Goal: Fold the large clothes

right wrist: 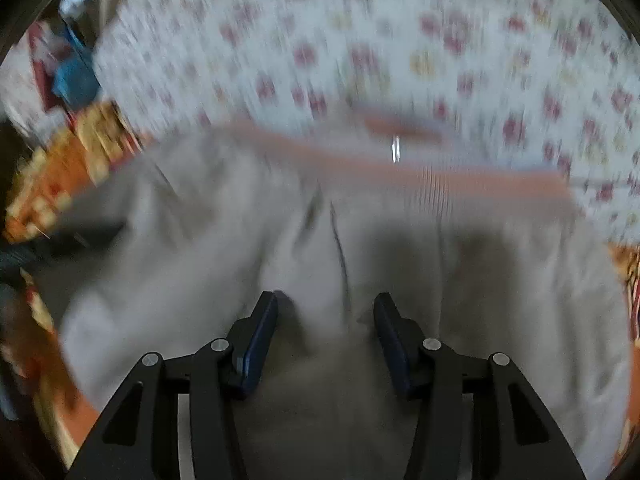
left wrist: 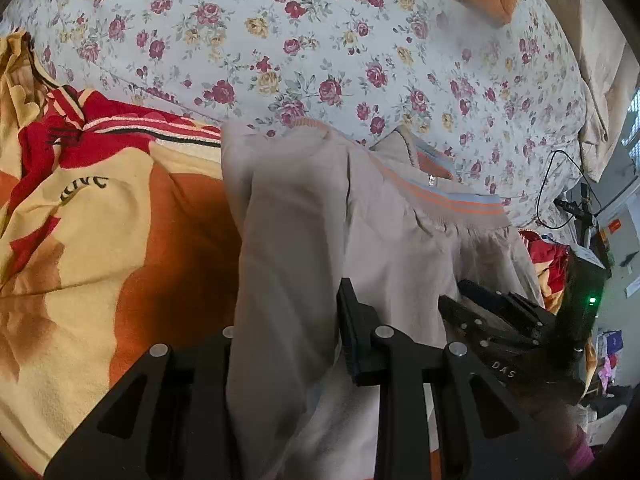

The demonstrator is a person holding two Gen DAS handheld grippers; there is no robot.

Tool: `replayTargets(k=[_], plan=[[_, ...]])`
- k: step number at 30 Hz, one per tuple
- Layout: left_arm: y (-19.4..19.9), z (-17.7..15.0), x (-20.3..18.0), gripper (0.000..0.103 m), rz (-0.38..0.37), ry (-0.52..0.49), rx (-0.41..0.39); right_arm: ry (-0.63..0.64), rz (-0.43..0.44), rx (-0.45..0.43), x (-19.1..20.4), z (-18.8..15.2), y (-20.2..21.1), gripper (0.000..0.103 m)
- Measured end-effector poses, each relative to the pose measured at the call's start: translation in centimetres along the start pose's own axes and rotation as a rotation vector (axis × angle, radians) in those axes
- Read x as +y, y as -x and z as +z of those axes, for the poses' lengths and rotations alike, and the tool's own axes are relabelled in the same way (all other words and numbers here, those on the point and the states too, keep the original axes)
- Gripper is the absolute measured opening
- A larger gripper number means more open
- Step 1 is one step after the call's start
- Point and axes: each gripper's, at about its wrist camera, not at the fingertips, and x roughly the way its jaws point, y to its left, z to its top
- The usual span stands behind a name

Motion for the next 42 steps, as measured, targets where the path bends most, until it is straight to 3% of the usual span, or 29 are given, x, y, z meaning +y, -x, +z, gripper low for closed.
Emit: replayTargets(k=[6, 9, 17, 19, 24, 27, 32, 33, 36, 39, 42], plan=[[0.1, 0.0, -0.2, 0.025, 0.008, -0.005, -0.007, 0.003, 0.017, -0.035, 0.1, 0.6, 2.2, 0.053], [0.4, 0.0, -0.7, 0.021, 0.009, -0.019, -0.016, 0.028, -0.012, 0.060, -0.1, 0.0, -0.2, 0.053], [3.8, 0.1, -4.3, 0.018, -0.058, -0.052, -0.049, -0.045, 0.049, -0.002, -1.8, 0.2, 2.7, 0.058], [4.4, 0.3, -6.0, 0.017, -0.060, -0.069, -0.043, -0.114, 0.047, 0.011, -3.6, 0.1, 3.2, 0.058], [5.1, 1.7, -11.9, 0.016, -0.045, -0.156, -0.045, -0.440, 0.193, -0.020, -10.6, -1.3, 6.2, 0.060], [4.6, 2.4, -15.5, 0.015, -0.060, -0.184, -0.045, -0.499, 0.175, -0.079, -12.7, -2.4, 8.5, 0.068], [3.3, 2.3, -22.3, 0.010, -0.138, -0.222, -0.025, -0.595, 0.154, -0.151, -16.5, -4.1, 11.3, 0.068], [3.0, 1.8, -23.9, 0.004, -0.167, -0.242, -0.017, -0.615, 0.148, -0.162, -17.3, -4.2, 11.4, 0.068], [0.7, 0.2, -27.3, 0.004, -0.209, -0.277, 0.025, -0.734, 0.171, -0.207, -20.0, -4.7, 11.7, 0.070], [-3.7, -1.9, -28.4, 0.007, -0.251, -0.282, 0.179, -0.840, 0.255, -0.233, -21.8, -5.5, 11.4, 0.072], [-3.5, -3.0, -27.7, 0.033, -0.292, -0.296, 0.202, -0.893, 0.331, -0.230, -22.4, -6.1, 10.8, 0.076]])
